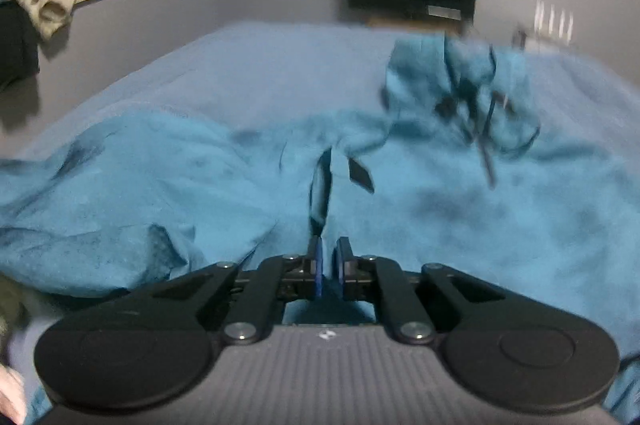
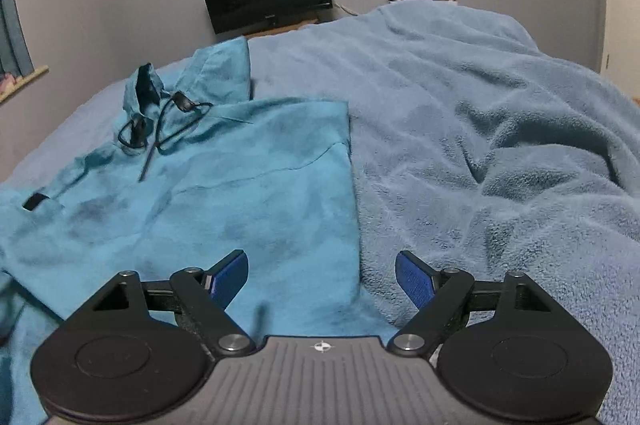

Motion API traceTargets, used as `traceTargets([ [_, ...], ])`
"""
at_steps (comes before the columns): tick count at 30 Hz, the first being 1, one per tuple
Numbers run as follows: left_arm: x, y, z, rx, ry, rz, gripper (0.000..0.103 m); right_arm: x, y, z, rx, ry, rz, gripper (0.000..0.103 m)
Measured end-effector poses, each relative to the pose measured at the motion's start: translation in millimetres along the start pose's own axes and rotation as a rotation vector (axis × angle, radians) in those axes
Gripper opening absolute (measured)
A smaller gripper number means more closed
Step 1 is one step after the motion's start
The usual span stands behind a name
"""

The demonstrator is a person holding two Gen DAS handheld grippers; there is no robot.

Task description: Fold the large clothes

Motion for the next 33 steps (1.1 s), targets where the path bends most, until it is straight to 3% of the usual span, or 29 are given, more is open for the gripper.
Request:
traceTargets([
  [4, 26.8, 8.5, 30.9, 0.032, -0.165, -0.024, 0.004, 20.9, 7.9, 5.4, -0.003, -0.057, 0.074, 0.079],
  [7, 28.6, 1.7, 38.3, -0.028, -0.175, -0.023, 0.008, 42.2, 22.8, 18.6, 0.077, -0.162, 0.097, 0.081],
  [8, 29.8, -0.5, 40.0, -0.045, -0.180, -0.019, 0.013, 45.6, 26.3, 20.7, 0.100, -0.176, 0.095, 0.083],
  [11, 31.3, -3.7, 44.1, -0.074, -0.177, -0.014, 0.017, 46.6, 26.7, 21.6, 0.099, -0.173, 0.102, 0.084],
  [13, 26.8, -3.2, 42.4, -0.070, -0.157, -0.025, 0.026, 42.0, 23.1, 21.1, 0.082, -0.150, 0.107, 0.087],
  [15, 15.5, -2.6, 38.4, -0.067, -0.101, -0.042, 0.049, 35.9, 20.8, 20.8, 0.062, -0.118, 0.109, 0.090],
  [16, 8.0, -4.4, 36.0, -0.072, -0.065, -0.053, 0.066, 32.5, 19.2, 20.3, 0.055, -0.101, 0.111, 0.090],
  [17, -1.6, -6.4, 32.8, -0.084, -0.019, -0.065, 0.075, 29.0, 18.1, 20.0, 0.049, -0.088, 0.112, 0.090],
  [20, -32.3, -15.5, 26.4, -0.146, 0.093, -0.038, 0.078, 19.0, 15.5, 14.8, 0.038, -0.032, 0.111, 0.092],
  [24, -64.6, -45.5, 20.9, -0.257, 0.160, -0.008, 0.080, 5.1, 10.3, 8.3, 0.028, 0.038, 0.111, 0.094],
  [29, -98.2, -106.9, 11.8, -0.413, 0.220, -0.063, 0.081, -4.7, -1.8, 3.5, -0.039, 0.101, 0.099, 0.095],
  [33, -116.3, -156.4, 7.0, -0.449, 0.233, -0.107, 0.086, -9.2, -13.2, 4.1, -0.093, 0.122, 0.092, 0.096],
])
Point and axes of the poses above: each gripper's, at about its wrist camera, not at the fingertips, and x roughly the way its jaws point, y to its right, z to its underside, the point moved 5 cm from there along x, roughly the way its jaws point, and after that the axes turned 7 degrees about x, right-handed, at the moved point
